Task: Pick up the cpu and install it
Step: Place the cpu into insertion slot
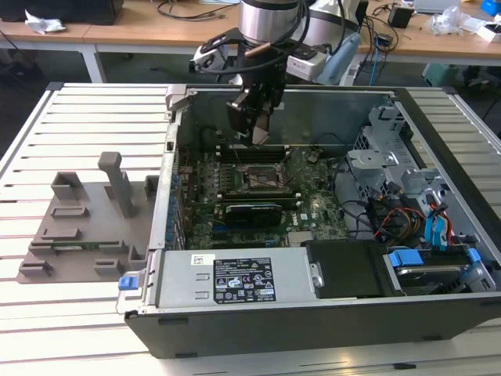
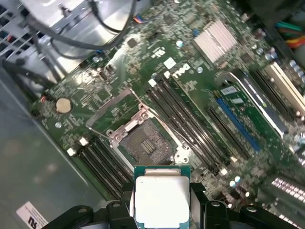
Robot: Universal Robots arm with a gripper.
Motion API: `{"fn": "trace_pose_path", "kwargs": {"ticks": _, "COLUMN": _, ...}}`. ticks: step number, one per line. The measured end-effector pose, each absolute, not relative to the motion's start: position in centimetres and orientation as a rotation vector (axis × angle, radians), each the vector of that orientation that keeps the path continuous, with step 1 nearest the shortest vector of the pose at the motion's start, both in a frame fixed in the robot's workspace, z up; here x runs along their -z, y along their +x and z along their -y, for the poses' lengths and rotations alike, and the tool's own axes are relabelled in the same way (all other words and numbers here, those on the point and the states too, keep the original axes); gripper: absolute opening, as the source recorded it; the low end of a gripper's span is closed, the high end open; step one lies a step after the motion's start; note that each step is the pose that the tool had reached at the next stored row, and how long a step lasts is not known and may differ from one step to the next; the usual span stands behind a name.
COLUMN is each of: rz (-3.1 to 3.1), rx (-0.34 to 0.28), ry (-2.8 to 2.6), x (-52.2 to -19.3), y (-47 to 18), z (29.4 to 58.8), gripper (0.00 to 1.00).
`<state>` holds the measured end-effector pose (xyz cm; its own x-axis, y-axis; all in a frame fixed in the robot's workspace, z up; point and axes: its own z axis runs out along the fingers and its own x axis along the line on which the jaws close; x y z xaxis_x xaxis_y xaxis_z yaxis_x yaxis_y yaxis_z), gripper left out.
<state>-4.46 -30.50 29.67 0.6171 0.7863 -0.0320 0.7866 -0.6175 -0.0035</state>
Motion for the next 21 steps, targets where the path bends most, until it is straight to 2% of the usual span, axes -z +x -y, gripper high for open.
{"fn": "trace_pose_path", "kwargs": {"ticks": 21, "rz": -2.033, "rx": 0.041, "ry": 2.371, "x": -29.67, "y": -4.46, "z": 30.49, "gripper": 0.55}}
